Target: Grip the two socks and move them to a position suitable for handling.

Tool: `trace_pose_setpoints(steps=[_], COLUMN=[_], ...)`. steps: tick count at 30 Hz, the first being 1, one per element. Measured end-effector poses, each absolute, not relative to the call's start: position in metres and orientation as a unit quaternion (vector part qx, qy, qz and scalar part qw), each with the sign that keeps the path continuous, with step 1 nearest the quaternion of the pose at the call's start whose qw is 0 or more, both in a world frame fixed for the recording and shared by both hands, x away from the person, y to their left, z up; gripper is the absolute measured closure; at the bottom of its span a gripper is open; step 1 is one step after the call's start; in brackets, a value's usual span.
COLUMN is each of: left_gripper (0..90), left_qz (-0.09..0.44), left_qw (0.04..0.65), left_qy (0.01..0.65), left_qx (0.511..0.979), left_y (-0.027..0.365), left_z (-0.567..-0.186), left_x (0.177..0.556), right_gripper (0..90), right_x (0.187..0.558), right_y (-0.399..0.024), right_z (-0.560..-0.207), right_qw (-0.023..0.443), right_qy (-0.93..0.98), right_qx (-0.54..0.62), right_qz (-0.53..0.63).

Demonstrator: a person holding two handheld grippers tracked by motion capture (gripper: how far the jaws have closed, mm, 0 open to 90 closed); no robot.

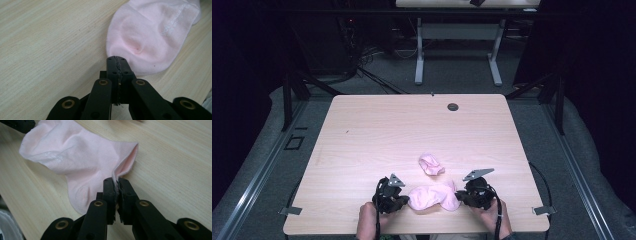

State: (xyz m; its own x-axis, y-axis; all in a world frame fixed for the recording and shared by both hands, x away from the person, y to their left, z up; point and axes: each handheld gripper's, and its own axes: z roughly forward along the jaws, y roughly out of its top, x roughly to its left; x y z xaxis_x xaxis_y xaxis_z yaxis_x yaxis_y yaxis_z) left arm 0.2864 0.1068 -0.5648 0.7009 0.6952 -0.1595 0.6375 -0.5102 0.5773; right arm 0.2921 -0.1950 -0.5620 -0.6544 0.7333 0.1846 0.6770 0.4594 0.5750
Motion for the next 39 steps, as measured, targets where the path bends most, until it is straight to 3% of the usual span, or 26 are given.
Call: trace_pose_setpoints(steps=[4,7,9,12,15,21,25,35,36,39], left_gripper=[87.8,63.3,57.3,56.2,63.2,86.6,88.9,87.6,84.6,63.2], left_qz=[0.045,0.035,0.038,0.038,0.043,0.059,0.065,0.072,0.075,0.084], left_qw=[0.323,0.331,0.332,0.321,0.304,0.286,0.281,0.285,0.286,0.296], left_qy=[0.393,0.402,0.400,0.388,0.381,0.367,0.358,0.357,0.359,0.366], left_qx=[0.860,0.853,0.853,0.863,0.872,0.883,0.888,0.887,0.885,0.878], left_y=[0.107,0.106,0.103,0.093,0.085,0.079,0.081,0.096,0.096,0.098], left_z=[-0.563,-0.561,-0.559,-0.558,-0.560,-0.562,-0.561,-0.557,-0.556,-0.548], left_x=[0.288,0.292,0.293,0.296,0.297,0.296,0.295,0.299,0.300,0.305], right_gripper=[84.3,83.7,83.4,82.8,82.9,84.2,84.6,84.2,81.6,66.9], right_x=[0.291,0.291,0.292,0.292,0.291,0.291,0.290,0.293,0.293,0.296], right_y=[-0.198,-0.198,-0.197,-0.197,-0.196,-0.195,-0.195,-0.208,-0.207,-0.207], right_z=[-0.563,-0.563,-0.563,-0.563,-0.563,-0.563,-0.563,-0.559,-0.559,-0.554], right_qw=[0.045,0.049,0.049,0.051,0.051,0.052,0.052,0.045,0.046,0.041], right_qy=[0.853,0.856,0.856,0.857,0.856,0.856,0.856,0.853,0.851,0.847], right_qx=[0.411,0.407,0.406,0.405,0.405,0.404,0.403,0.408,0.407,0.407], right_qz=[0.318,0.315,0.317,0.316,0.319,0.320,0.320,0.323,0.328,0.339])
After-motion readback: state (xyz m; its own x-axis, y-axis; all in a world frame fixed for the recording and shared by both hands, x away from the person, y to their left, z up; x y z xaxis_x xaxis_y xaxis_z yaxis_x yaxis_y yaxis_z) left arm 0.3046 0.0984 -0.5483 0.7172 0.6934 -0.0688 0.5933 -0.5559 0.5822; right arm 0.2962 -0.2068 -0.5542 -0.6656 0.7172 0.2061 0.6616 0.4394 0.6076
